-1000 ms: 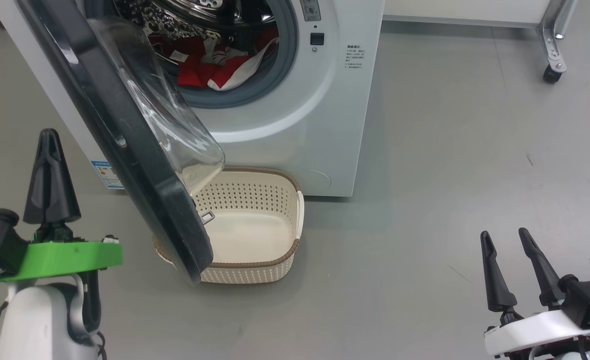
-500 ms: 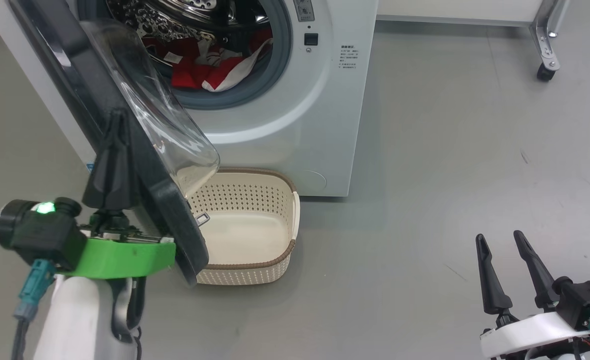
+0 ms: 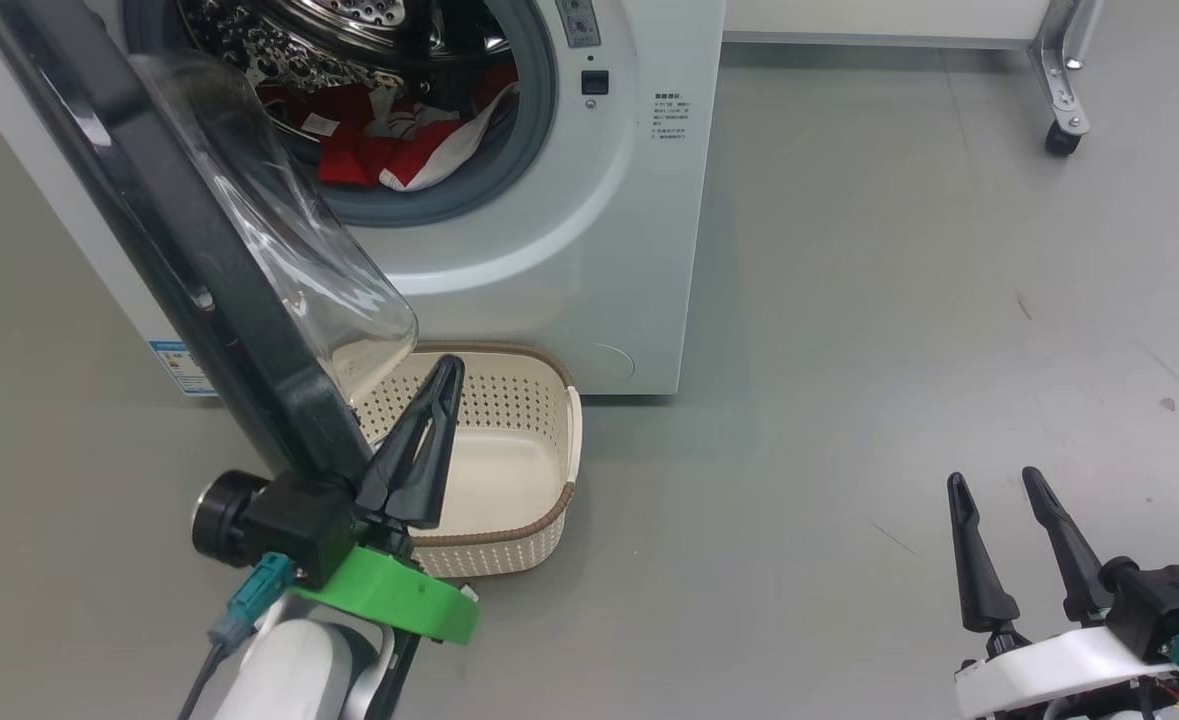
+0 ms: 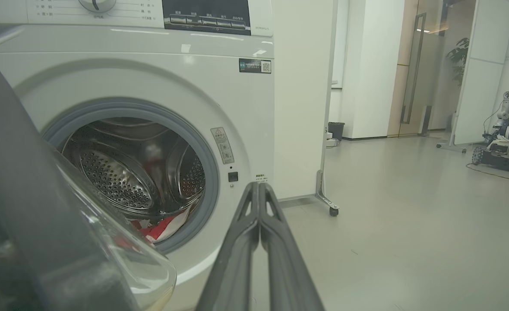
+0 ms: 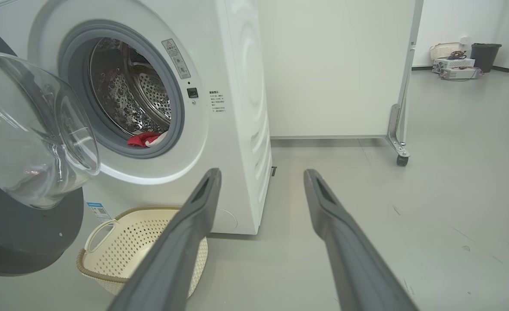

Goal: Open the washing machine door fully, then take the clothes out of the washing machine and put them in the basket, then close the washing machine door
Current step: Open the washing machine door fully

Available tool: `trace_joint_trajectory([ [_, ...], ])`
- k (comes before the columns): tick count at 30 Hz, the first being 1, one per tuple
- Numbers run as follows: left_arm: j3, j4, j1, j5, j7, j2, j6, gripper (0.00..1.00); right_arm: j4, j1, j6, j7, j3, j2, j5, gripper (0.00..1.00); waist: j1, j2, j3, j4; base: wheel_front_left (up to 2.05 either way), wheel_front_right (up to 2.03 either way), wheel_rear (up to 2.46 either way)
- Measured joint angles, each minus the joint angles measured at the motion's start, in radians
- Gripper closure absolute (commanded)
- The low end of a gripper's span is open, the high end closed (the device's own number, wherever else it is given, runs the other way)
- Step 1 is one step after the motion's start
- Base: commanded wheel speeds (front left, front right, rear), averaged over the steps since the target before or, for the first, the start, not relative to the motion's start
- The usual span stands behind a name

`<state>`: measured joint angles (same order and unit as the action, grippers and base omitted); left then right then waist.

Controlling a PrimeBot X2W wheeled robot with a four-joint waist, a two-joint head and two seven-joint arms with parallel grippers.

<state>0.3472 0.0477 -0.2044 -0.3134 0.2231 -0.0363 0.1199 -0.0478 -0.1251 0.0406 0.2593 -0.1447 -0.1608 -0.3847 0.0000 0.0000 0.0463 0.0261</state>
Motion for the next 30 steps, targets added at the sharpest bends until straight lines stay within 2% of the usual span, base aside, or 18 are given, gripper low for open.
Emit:
trace_joint_trajectory([
  [2, 0.015, 0.022, 0.018, -0.031, -0.012, 0.000, 0.000, 1.00, -0.001, 0.000, 0.002, 0.000, 0.004, 0.004, 0.000, 0.00, 0.0000, 0.0000, 0.001, -0.004, 0.00, 0.00, 0.00],
  [8, 0.021, 0.089, 0.030, -0.032, -0.026, -0.001, 0.000, 1.00, -0.002, 0.000, 0.004, 0.000, 0.014, 0.013, 0.000, 0.00, 0.0000, 0.0000, 0.006, -0.012, 0.00, 0.00, 0.00],
  [18, -0.033, 0.182, 0.026, -0.021, -0.024, -0.001, -0.043, 1.00, -0.007, 0.000, 0.016, 0.000, 0.026, 0.032, 0.009, 0.00, 0.0000, 0.0000, 0.021, -0.021, 0.00, 0.00, 0.00],
  [30, -0.051, 0.242, -0.003, -0.021, -0.009, -0.001, -0.046, 1.00, -0.023, 0.000, 0.029, 0.000, 0.045, 0.049, 0.009, 0.00, 0.0000, 0.0000, 0.027, -0.024, 0.00, 0.00, 0.00],
])
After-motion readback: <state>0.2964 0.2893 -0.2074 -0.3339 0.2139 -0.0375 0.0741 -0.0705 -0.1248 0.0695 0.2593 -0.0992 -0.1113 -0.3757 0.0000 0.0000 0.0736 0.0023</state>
